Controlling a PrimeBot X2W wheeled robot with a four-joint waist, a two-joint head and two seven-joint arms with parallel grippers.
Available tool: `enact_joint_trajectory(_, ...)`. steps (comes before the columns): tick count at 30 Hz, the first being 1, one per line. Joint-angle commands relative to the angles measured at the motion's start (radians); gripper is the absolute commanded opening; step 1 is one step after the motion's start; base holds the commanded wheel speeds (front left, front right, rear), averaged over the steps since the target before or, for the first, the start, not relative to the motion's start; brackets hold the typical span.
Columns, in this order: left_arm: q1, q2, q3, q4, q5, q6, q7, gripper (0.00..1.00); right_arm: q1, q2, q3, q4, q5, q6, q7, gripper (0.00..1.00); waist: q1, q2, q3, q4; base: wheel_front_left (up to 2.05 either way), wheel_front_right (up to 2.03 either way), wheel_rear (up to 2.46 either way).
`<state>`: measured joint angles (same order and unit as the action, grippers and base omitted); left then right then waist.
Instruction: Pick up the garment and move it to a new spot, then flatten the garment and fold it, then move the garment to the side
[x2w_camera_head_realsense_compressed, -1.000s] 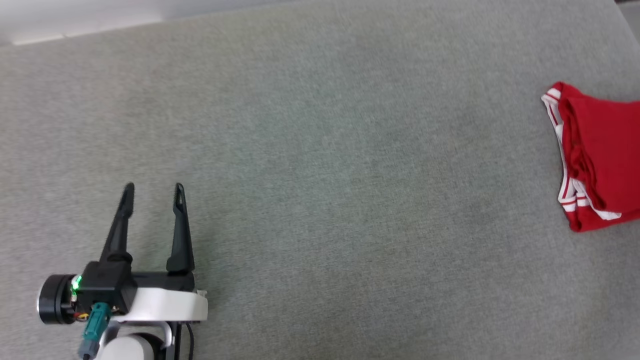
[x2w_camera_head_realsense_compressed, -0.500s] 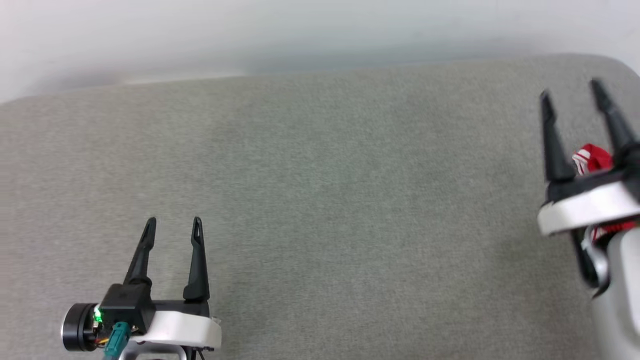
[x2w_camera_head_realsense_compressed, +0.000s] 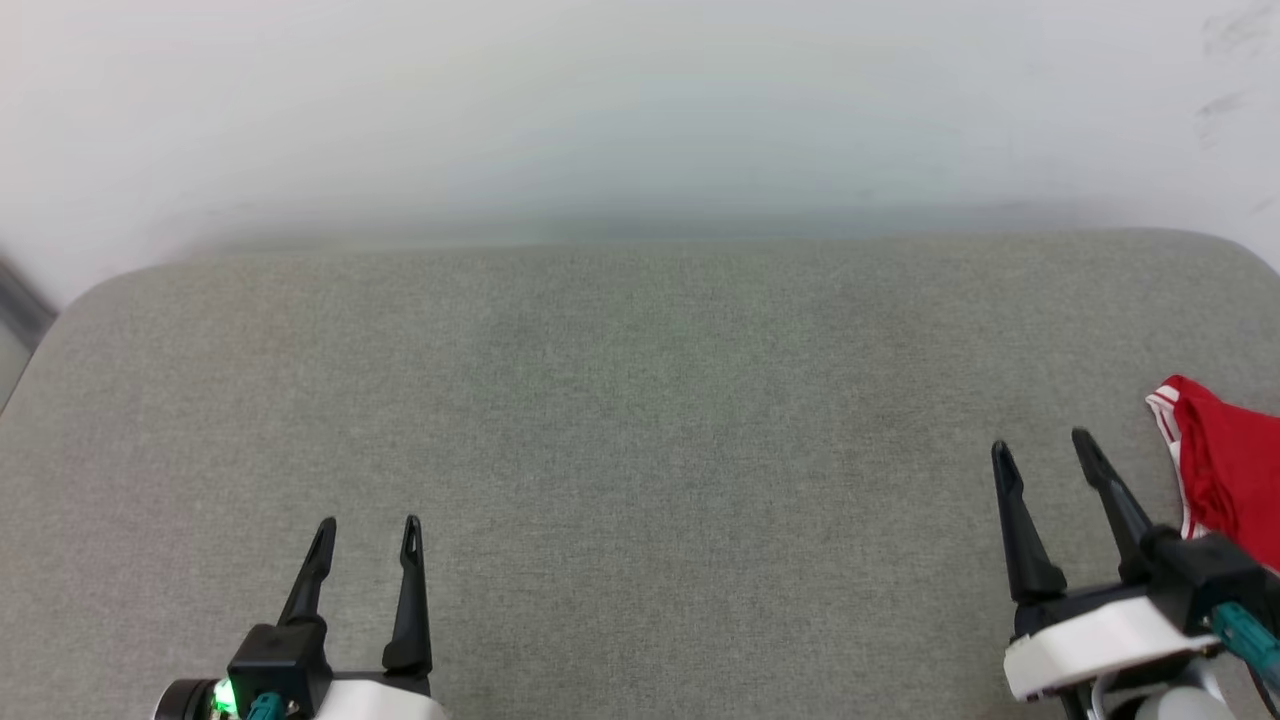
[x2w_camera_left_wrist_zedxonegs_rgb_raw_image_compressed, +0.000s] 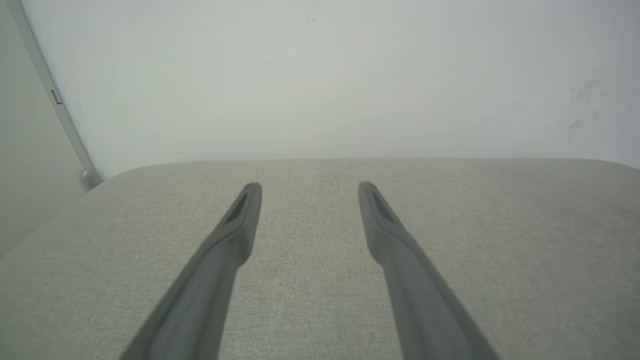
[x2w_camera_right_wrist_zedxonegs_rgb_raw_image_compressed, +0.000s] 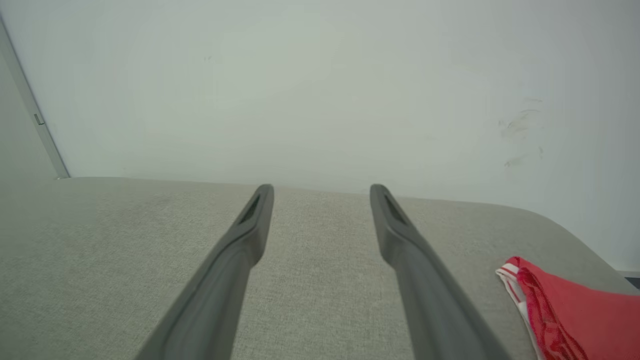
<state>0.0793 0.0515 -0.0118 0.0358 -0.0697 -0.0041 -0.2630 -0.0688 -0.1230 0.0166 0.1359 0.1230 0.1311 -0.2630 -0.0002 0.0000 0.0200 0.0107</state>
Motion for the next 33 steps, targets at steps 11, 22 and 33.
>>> enact_joint_trajectory(11, 0.036, -0.002, 0.005, 0.024, -0.028, 0.008, -0.002, 1.0, 0.122, 0.05, -0.045, -0.063, 0.004, -0.001, -0.002, 1.0, 0.0002, 0.0, -0.023, -0.012, 0.0, 0.0, 0.0)
enact_joint_trajectory(22, 0.03, -0.002, 0.013, 0.069, -0.098, -0.001, 0.021, 0.0, 0.114, 0.052, -0.042, -0.027, 0.069, 0.0, 0.015, 0.0, 0.0002, 0.0, -0.022, -0.012, 0.0, 0.0, 0.0)
enact_joint_trajectory(33, -0.003, -0.001, 0.03, 0.088, -0.316, -0.02, 0.073, 0.0, 0.088, 0.05, -0.051, -0.006, 0.288, 0.0, 0.066, 0.0, 0.0002, 0.0, -0.021, -0.011, 0.0, 0.0, 0.0)
